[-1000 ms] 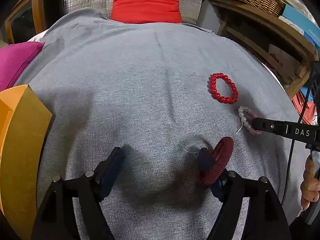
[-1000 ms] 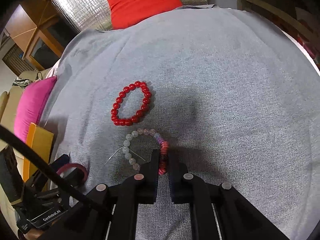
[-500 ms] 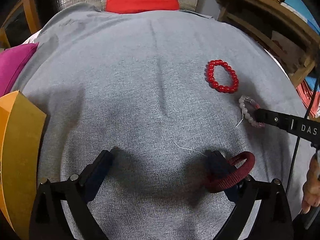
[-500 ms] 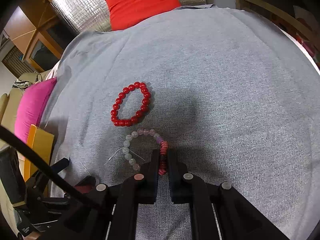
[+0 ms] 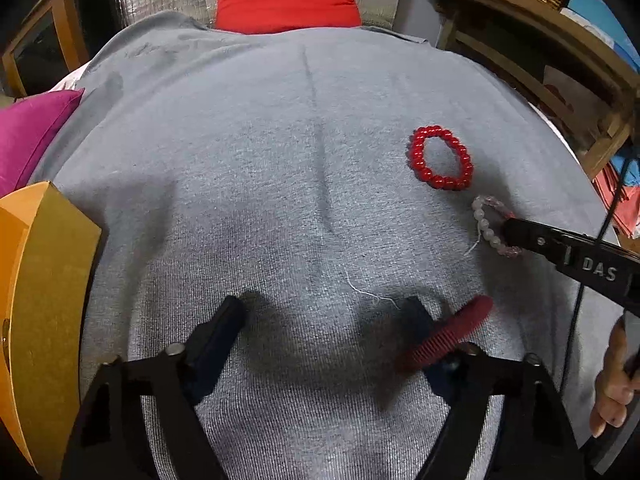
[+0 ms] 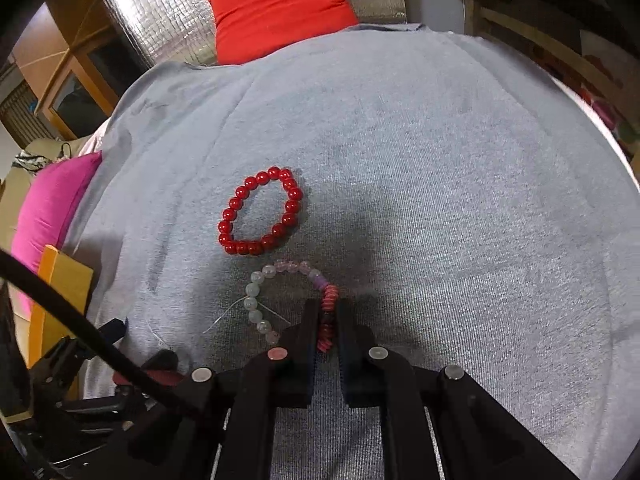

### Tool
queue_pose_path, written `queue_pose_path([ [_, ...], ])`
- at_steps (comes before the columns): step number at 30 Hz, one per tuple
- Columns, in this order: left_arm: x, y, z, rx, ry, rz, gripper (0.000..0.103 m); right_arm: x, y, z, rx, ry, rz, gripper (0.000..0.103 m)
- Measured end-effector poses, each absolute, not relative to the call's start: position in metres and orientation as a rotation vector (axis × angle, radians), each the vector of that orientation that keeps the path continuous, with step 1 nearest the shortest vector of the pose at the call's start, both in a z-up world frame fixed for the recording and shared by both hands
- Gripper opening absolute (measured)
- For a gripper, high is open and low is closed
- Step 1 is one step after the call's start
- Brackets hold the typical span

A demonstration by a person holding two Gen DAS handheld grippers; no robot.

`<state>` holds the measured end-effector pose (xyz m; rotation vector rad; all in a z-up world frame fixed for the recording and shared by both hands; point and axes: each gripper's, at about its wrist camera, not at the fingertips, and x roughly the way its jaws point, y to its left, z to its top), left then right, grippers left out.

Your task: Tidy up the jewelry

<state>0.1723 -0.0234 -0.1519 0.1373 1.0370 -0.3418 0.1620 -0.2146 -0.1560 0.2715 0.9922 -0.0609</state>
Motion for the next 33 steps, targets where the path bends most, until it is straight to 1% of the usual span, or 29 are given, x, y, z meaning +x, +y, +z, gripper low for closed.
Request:
queue_pose_path([
  [1,0.171,-0.023,-0.150,0.136,1.028,-0.352,0.070,0.162,-0.212,-0.156,0.258,0.984,-0.066,0.013],
  [2,0.170,-0.022,-0.150,0.133,1.022,-0.361,0.060,0.162,-0.210,-0.156,0.248,0.978,-0.071,0.013],
  [3,0.169,-0.020,-0.148,0.126,1.015,-0.377,0.056,0.162,-0.208,-0.156,0.237,0.970,-0.075,0.014],
  [5,0.168,-0.016,-0.147,0.110,1.010,-0.404,0.043,0.162,-0.203,-0.156,0.203,0.950,-0.083,0.013],
  [6,0.168,-0.014,-0.146,0.099,1.009,-0.417,0.040,0.162,-0.200,-0.157,0.177,0.944,-0.083,0.013],
  [8,0.168,-0.005,-0.145,0.055,1.011,-0.459,0.017,0.162,-0.195,-0.156,0.129,0.935,-0.083,0.010],
  [9,0.169,0.000,-0.145,0.023,1.019,-0.482,0.014,0.163,-0.194,-0.156,0.126,0.931,-0.078,0.009],
  [11,0.170,0.007,-0.145,-0.011,1.026,-0.502,0.010,0.163,-0.196,-0.155,0.143,0.931,-0.072,0.009],
  [17,0.158,0.014,-0.137,-0.021,1.005,-0.538,0.006,0.162,-0.214,-0.152,0.283,0.939,-0.011,0.009],
  [25,0.148,0.010,-0.120,-0.020,0.956,-0.544,0.006,0.154,-0.219,-0.138,0.383,0.878,0.082,0.009],
  [33,0.140,0.023,-0.104,-0.033,0.906,-0.486,0.006,0.153,-0.202,-0.122,0.403,0.802,0.157,0.009],
])
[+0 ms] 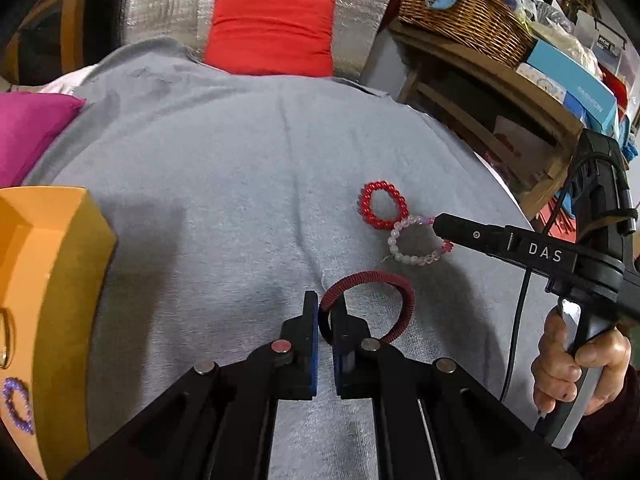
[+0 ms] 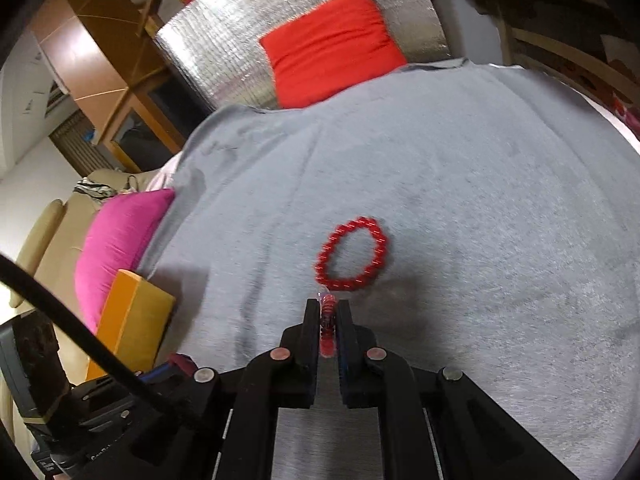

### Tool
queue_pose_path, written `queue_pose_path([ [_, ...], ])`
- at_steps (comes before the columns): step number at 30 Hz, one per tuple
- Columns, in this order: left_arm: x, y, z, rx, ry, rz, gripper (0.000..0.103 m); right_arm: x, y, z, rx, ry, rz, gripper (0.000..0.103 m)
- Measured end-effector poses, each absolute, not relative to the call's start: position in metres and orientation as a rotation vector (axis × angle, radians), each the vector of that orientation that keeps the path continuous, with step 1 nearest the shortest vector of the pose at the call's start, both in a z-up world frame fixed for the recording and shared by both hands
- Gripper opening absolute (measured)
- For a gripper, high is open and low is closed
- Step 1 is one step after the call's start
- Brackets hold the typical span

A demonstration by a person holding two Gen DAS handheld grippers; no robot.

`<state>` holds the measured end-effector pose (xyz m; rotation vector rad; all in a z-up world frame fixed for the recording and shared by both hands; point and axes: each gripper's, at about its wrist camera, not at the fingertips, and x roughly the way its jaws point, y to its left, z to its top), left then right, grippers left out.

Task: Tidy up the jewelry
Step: 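Carry the dark red ring and pink-white bracelet over the orange box with both tools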

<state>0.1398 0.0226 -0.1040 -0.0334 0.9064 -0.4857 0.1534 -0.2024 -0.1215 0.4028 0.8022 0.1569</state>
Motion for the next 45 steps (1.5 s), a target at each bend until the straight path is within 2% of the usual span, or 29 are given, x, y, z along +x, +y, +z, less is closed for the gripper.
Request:
queue_pose_path([
  [22,0.084,0.108,-0.043,-0.080,0.690,-0.234,0.006,0.133,-0.096,-0.079,0.377,0.668,0.448,0.009],
  [35,0.064,0.167,-0.042,-0.095,0.658,-0.076,0.006,0.124,-0.013,-0.054,0.359,0.609,0.625,0.009],
  [45,0.063,0.202,-0.049,-0.128,0.675,-0.016,0.006,0.129,0.041,-0.067,0.326,0.642,0.699,0.009],
])
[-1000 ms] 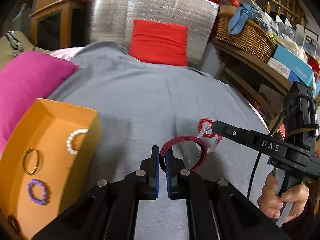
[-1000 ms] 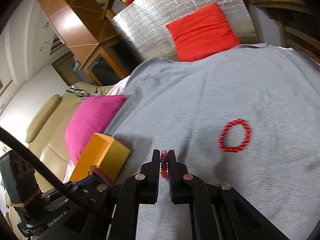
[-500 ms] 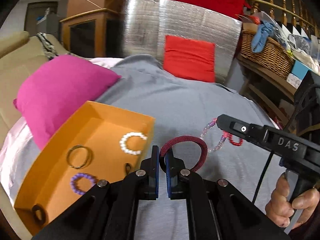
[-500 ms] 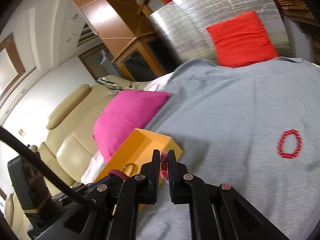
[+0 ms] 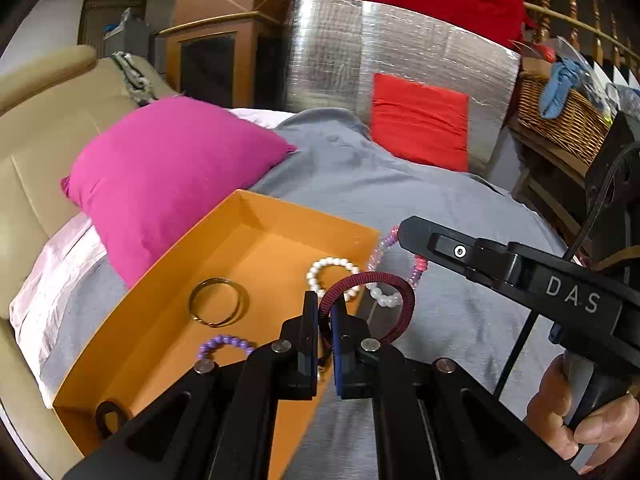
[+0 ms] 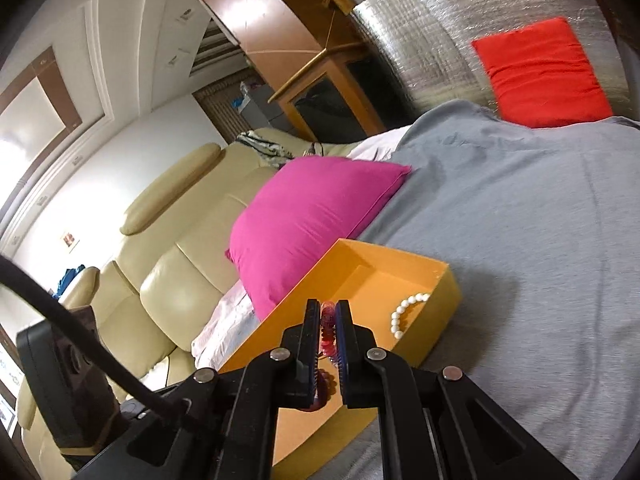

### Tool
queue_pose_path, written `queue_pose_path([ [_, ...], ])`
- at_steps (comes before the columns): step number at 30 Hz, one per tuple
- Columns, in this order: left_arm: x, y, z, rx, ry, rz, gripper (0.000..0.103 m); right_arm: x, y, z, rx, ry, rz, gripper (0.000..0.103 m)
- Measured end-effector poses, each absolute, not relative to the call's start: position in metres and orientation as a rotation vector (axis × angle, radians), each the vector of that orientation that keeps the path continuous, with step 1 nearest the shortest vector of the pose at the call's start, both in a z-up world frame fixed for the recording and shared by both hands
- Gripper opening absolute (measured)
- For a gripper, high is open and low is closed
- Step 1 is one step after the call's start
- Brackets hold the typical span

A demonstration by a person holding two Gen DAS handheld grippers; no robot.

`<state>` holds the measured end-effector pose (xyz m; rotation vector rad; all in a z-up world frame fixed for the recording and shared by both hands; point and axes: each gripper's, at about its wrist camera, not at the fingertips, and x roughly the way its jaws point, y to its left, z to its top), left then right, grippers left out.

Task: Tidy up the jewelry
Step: 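Carry the dark red ring and pink-white bracelet over the orange box with both tools, then open both tools to drop the ring and bracelet into the box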

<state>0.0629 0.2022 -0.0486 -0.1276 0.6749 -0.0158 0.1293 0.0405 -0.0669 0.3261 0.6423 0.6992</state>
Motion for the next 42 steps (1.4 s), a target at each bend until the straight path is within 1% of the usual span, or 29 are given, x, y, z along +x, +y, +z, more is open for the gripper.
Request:
queue_pose_path([
  [10,0.068,0.269,-0.070,-0.205,0.729,0.114,0.006,0.146,0.075,-0.077,0.300,0.688,0.754,0.009],
  [17,0.068,0.301,-0.096,-0.207,0.822,0.199,0.006,0.169,0.115,-0.100,0.265,0.799,0.756,0.009],
  [23,0.071,0.309,-0.113,-0.173,0.887,0.213,0.006,0.179,0.139,-0.125,0.224,0.902,0.728,0.009],
  [31,0.081,0.302,-0.127,-0.113,0.956,0.264,0.006,0.182,0.142,-0.133,0.182,0.920,0.701,0.009],
  [32,0.083,0.302,-0.129,-0.111,0.969,0.277,0.007,0.183,0.142,-0.133,0.179,0.920,0.697,0.011],
  [33,0.084,0.303,-0.131,-0.113,0.983,0.293,0.009,0.183,0.141,-0.134,0.176,0.914,0.683,0.011],
  [34,0.085,0.305,-0.133,-0.113,0.996,0.316,0.018,0.183,0.139,-0.133,0.178,0.914,0.672,0.012],
  [35,0.085,0.306,-0.133,-0.110,0.998,0.333,0.034,0.184,0.137,-0.132,0.182,0.918,0.672,0.012],
  [36,0.084,0.306,-0.131,-0.104,0.989,0.350,0.041,0.184,0.135,-0.132,0.194,0.919,0.676,0.012],
  [37,0.083,0.306,-0.129,-0.099,0.977,0.361,0.051,0.184,0.132,-0.130,0.199,0.913,0.671,0.012],
  [38,0.082,0.305,-0.126,-0.089,0.960,0.378,0.057,0.184,0.130,-0.128,0.202,0.910,0.664,0.015],
  [40,0.080,0.302,-0.119,-0.069,0.926,0.409,0.059,0.185,0.125,-0.125,0.221,0.905,0.662,0.022],
  [42,0.077,0.300,-0.113,-0.078,0.893,0.413,0.059,0.184,0.115,-0.118,0.246,0.870,0.647,0.022],
])
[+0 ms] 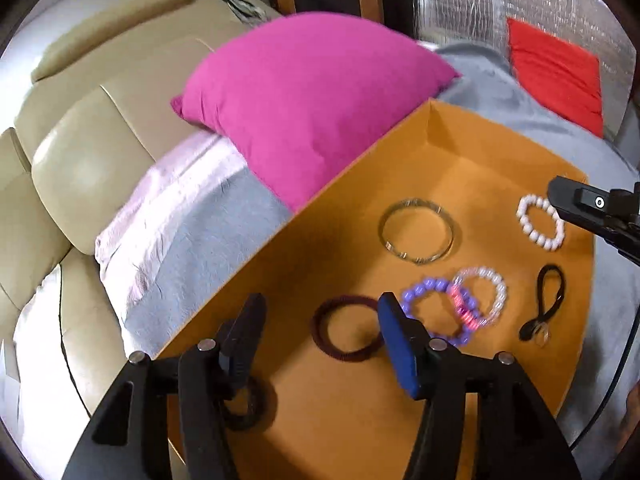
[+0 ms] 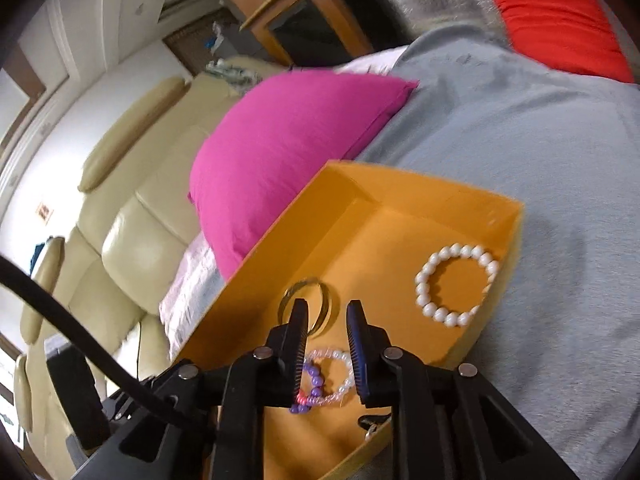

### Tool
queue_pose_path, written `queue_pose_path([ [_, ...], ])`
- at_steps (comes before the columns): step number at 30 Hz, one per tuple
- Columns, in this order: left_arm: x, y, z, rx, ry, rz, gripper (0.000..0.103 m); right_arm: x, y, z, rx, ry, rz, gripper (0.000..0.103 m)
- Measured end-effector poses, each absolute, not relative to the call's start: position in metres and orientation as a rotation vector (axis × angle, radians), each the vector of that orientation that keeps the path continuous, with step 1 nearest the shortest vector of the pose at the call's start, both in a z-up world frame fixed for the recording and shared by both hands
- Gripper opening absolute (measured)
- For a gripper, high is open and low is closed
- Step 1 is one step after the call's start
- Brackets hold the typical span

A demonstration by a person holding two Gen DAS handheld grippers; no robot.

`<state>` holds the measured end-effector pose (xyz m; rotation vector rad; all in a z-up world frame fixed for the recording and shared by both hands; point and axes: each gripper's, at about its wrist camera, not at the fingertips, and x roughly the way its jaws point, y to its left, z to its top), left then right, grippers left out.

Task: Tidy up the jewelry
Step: 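Open both tools to drop the ring and bracelet into the box, then move the right tool over the red bead bracelet on the cloth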

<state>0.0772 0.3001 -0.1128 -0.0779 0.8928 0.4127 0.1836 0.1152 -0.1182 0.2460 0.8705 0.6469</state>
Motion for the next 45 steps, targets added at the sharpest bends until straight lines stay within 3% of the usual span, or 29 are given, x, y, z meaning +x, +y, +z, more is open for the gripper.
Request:
queue_pose_path([
  [7,0.068,0.277,-0.085,-0.087,0.744,0.410,0.068,0.177,0.082,-0.100,0.240,0.808,0.594,0.022],
  [13,0.069,0.240,-0.071,-0.052,0.679,0.342,0.069,0.176,0.044,-0.093,0.269,0.793,0.537,0.022],
  [30,0.081,0.160,-0.069,0.071,0.671,0.228,0.069,0.175,-0.039,-0.093,0.289,0.816,0.434,0.022],
  [35,0.085,0.143,-0.073,0.095,0.685,0.201,0.069,0.174,-0.060,-0.094,0.292,0.821,0.404,0.037],
  [45,0.091,0.109,-0.079,0.124,0.702,0.148,0.069,0.169,-0.096,-0.096,0.302,0.822,0.361,0.037],
])
